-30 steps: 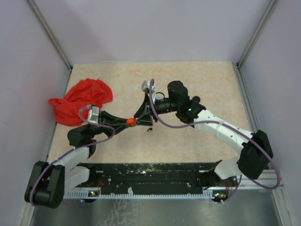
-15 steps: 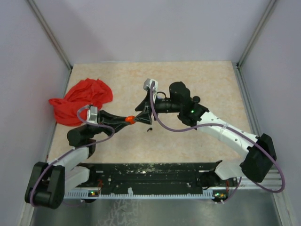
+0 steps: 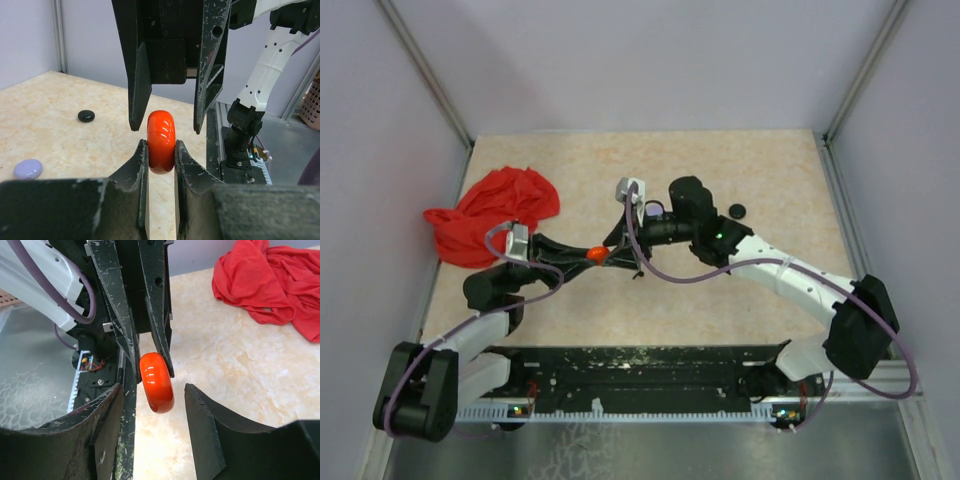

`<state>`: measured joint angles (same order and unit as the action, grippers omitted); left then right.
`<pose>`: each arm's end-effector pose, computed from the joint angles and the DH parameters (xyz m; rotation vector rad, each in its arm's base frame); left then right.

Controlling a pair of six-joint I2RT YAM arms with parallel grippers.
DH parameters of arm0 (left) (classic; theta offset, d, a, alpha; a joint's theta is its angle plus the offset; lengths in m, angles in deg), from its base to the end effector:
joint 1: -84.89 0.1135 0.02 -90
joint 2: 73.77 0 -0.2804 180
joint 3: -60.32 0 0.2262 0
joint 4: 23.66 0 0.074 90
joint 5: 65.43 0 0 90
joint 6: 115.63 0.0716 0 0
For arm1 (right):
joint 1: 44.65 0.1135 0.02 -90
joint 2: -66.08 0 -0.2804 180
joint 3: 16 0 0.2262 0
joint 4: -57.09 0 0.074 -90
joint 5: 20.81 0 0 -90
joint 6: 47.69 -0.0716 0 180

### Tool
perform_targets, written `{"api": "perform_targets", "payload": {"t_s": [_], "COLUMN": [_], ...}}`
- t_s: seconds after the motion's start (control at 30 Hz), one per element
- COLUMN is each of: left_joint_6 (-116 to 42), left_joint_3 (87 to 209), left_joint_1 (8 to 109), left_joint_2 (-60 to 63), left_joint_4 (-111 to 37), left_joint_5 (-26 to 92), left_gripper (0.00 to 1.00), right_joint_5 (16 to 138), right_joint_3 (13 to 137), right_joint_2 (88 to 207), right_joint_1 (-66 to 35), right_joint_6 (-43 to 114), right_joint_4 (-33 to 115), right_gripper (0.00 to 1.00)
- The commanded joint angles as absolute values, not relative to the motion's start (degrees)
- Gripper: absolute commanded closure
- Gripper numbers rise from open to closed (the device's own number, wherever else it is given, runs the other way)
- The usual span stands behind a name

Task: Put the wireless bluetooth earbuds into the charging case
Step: Place the charging case at the center of the board.

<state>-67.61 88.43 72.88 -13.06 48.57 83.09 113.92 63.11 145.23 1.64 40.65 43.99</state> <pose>0.1430 -0.0928 0.3072 0.7651 1.0924 -1.2557 0.1813 0.2625 0.3603 -1.2470 1.4655 1.2774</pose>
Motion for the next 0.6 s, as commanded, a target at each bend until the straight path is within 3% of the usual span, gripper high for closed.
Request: {"api": "perform_targets", "payload": {"t_s": [0.0, 0.3, 0.47, 0.57], "left_joint_6": [-68.66, -70.14, -70.22, -70.05], "left_joint_3": [89.42, 89.50, 89.59, 89.59], "left_joint_1": [72.81, 72.85, 72.85, 72.85], "left_joint_2": [-12.87, -12.34, -11.92, -11.81], "left_joint_4": [60.09, 61.84, 61.68, 61.24], "left_joint_5": [83.49, 84.07, 83.91, 83.49], "left_gripper": [1.00, 1.00, 0.99, 0.93], "right_joint_5": [115.88, 119.53, 120.29, 120.84], "right_joint_3": [62.85, 63.88, 63.31, 63.04], "right_joint_2": [145.84, 148.76, 148.24, 147.62], "right_joint_1": [2.11, 2.22, 1.79, 0.62], "right_joint_6": [41.96, 42.33, 42.20, 41.63], "right_joint_4": [46.97, 46.81, 47.36, 47.68], "right_gripper": [0.48, 0.65, 0.87, 0.99]}}
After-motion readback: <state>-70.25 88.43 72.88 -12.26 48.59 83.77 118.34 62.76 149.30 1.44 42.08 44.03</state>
